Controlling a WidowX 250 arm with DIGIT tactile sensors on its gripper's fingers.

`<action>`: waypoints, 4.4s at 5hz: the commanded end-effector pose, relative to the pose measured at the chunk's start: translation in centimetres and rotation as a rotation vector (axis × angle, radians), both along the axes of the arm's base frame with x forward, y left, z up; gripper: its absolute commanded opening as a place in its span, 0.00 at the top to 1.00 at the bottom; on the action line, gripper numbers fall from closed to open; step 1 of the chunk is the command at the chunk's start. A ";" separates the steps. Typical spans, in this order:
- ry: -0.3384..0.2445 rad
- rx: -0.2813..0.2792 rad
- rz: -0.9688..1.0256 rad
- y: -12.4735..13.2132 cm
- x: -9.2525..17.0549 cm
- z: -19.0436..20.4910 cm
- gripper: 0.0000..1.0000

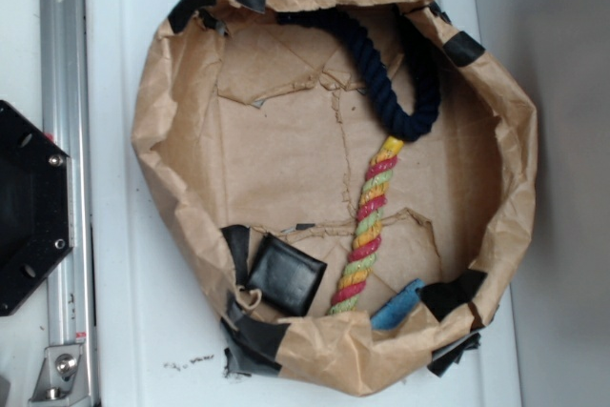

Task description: Grab the blue rope.

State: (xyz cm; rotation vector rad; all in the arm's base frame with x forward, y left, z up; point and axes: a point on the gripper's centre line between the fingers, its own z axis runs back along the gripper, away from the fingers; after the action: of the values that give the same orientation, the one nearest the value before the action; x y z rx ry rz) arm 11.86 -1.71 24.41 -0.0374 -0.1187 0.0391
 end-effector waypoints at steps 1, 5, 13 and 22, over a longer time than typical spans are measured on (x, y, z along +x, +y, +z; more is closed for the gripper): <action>0.000 0.000 0.000 0.0 0.0 0.0 0.00; -0.033 0.200 -0.705 4.5 13.4 -12.6 0.00; -0.001 0.242 -0.718 7.0 19.3 -19.1 0.00; -0.136 0.026 -0.287 0.8 15.2 -10.8 1.00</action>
State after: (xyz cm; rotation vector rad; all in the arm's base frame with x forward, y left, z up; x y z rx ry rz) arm 26.44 0.50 12.03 -0.0456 -0.1898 -0.2332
